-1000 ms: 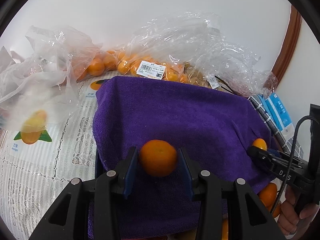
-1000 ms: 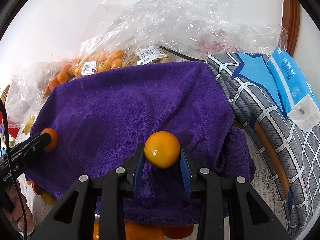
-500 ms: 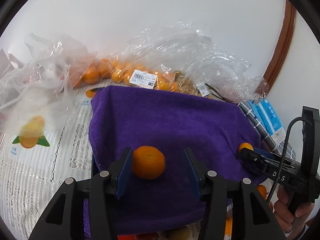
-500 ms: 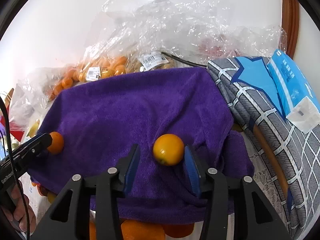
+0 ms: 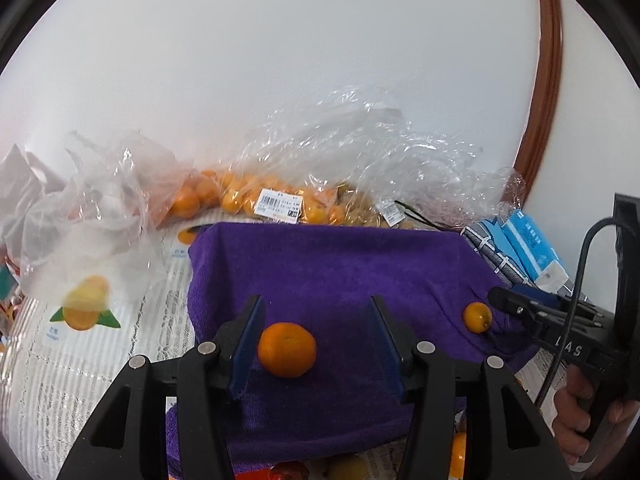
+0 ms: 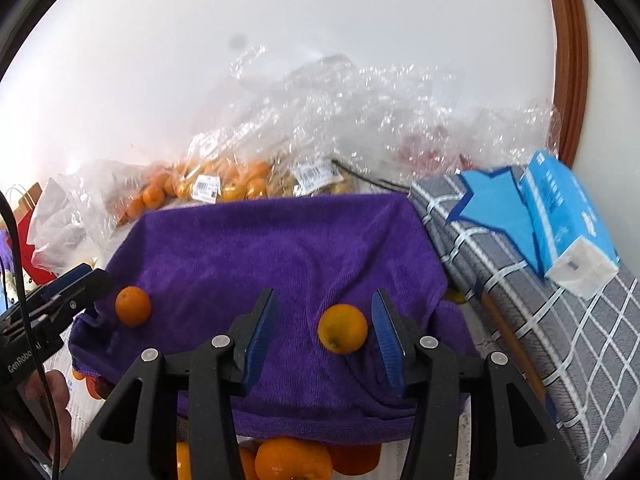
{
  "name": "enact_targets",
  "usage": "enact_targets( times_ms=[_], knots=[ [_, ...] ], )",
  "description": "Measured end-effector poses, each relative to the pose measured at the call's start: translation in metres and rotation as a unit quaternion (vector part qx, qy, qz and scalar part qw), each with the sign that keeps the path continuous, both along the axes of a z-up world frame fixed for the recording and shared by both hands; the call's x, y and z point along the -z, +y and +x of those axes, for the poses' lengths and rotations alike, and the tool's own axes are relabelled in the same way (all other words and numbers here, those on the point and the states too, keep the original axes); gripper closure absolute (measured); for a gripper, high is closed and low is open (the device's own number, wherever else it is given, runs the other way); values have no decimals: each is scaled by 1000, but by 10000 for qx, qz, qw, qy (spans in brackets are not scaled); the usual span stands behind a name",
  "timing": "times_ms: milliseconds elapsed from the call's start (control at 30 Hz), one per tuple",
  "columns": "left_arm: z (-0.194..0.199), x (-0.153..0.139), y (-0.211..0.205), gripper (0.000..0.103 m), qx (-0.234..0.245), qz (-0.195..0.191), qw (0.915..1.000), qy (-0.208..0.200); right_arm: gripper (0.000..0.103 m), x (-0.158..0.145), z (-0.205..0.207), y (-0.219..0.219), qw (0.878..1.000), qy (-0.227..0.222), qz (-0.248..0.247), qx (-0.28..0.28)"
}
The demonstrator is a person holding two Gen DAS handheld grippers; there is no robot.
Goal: Organize fruits
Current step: 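Open the right gripper and the left gripper, releasing oranges onto the towel, then move both open grippers back toward the row of fruit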
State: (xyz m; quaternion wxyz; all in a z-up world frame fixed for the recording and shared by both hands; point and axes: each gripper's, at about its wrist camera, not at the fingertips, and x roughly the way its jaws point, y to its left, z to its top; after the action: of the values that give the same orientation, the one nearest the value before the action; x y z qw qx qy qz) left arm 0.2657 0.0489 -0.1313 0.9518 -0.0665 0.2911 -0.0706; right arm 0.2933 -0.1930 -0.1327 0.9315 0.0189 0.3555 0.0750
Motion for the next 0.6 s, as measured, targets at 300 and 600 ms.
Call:
enact_targets(
  times_ms=[300,600],
  knots=[
    [-8,-7,5,53,-119,-129,9996,-225,54,-23,-17,-4,9994,-213,81,264],
    [-16,-15,6,53,104,-399,9989,-203,54,-19,-62,-12,9999,-74,-92,99]
  ],
)
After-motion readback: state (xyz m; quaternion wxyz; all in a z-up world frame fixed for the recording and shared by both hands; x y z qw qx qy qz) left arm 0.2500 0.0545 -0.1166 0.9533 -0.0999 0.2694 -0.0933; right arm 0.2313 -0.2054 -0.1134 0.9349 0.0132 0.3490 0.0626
